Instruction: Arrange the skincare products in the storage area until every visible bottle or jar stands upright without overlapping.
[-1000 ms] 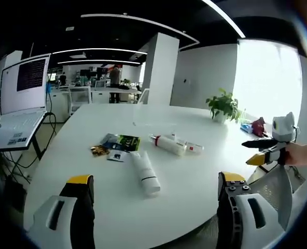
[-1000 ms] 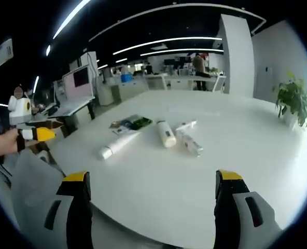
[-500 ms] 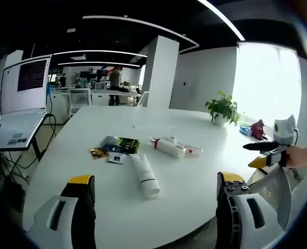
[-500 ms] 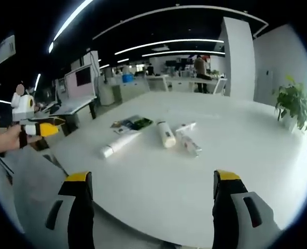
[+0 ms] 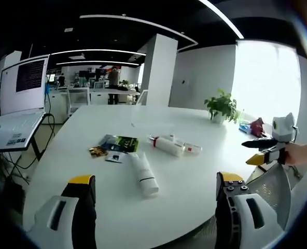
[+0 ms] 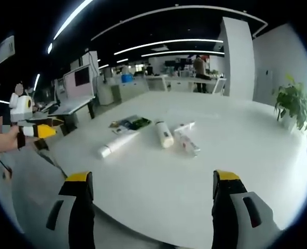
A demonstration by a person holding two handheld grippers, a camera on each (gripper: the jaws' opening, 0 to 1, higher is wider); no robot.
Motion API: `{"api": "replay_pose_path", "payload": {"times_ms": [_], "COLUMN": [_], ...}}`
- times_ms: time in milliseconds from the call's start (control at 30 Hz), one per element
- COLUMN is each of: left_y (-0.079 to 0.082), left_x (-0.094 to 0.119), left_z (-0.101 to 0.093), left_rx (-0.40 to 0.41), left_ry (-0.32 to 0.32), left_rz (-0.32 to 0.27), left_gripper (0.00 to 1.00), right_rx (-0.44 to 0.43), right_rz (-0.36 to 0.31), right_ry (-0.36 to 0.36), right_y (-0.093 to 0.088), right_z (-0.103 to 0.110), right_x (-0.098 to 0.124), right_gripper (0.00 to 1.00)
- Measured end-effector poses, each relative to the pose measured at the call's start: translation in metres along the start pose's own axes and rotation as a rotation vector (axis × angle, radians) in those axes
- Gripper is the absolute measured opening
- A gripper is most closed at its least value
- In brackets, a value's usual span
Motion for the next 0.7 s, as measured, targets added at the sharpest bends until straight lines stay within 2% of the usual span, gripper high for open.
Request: {"api": "replay_pose_path", "payload": {"times_ms": [700], "left_y": [0.0], "left_x": [0.0], "left_z": [0.004], "left_rx": [-0.006], "left_ry": [0.017], "left_rz": [-0.004], "left_gripper": [0.9], "right_rx": [0.038], "right_rz": [0.085], "right_ry": [0.047], "right_y": [-0.009], "right_z": [0.01], "right_x": [-0.008], "right_gripper": [0.94]}}
Point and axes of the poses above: the point that each gripper's makers call its tool centre point, and the gripper's own axes: x roughly backward along the fingers, z roughly to its left, y roughly out of its top, the point moved 1 cm from there along x, roughly backward along the fingers, and after that the axes turned 14 degrees about z, right-handed, at the moved point
